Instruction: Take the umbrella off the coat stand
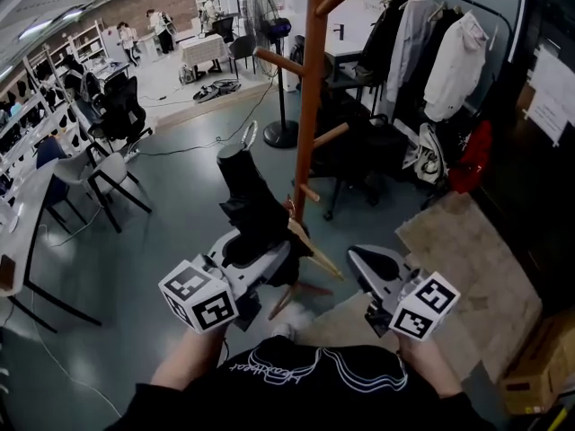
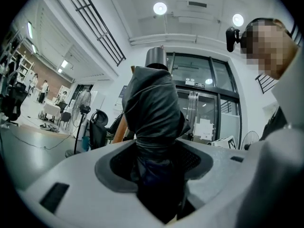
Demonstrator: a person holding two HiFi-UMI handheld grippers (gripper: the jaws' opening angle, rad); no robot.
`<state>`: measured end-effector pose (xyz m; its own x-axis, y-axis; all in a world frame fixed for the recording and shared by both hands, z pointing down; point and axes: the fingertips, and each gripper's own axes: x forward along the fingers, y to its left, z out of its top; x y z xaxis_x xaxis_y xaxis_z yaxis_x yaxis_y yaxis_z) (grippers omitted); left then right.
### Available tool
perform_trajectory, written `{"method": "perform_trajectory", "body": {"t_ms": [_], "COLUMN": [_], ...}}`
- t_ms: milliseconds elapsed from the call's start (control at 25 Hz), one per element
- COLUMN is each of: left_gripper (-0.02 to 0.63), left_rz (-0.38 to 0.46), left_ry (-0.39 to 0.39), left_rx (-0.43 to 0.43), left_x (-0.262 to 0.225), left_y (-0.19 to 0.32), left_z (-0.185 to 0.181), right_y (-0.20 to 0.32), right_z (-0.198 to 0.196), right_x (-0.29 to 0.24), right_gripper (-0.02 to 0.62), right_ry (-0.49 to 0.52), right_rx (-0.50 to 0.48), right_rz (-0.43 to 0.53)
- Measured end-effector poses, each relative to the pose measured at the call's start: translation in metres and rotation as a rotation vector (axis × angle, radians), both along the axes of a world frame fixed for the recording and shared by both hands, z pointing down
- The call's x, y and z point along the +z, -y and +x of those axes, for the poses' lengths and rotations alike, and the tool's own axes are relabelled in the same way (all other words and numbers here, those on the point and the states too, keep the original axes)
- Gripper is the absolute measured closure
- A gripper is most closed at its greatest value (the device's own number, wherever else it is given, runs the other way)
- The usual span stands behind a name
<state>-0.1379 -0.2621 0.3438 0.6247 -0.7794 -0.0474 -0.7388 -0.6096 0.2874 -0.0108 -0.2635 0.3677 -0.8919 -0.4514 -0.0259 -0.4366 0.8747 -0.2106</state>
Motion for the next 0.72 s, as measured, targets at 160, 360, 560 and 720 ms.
{"method": "perform_trajectory", "body": {"t_ms": [160, 360, 560, 720], "left_gripper": [0.374, 0.374, 0.374, 0.374], "left_rz": [-0.024, -0.056, -0.061, -0.067], "left_ry": [-0.019, -0.025, -0.019, -0.019], "left_rx": [0.025, 0.059, 0.082, 0.081], "left_x": [0.010, 0.025, 0.031, 0.035], "left_y": [-0.027, -0.055, -0.075, -0.086], "left_z": [0.025, 0.054, 0.067, 0.070], "right_y": [-0.019, -0.039, -0.054, -0.062], "right_z": [0.015, 0.029, 0.036, 0.041], "right_x": [-0.002, 0.003, 0.002, 0.003], "right_gripper": [0.592, 0.592, 0.592, 0.592], "right_ry": [0.016, 0.023, 0.030, 0.033], "right_rx": [-0.002, -0.006, -0.001, 0.004], "right_rz": [0.005, 0.000, 0.004, 0.003]}}
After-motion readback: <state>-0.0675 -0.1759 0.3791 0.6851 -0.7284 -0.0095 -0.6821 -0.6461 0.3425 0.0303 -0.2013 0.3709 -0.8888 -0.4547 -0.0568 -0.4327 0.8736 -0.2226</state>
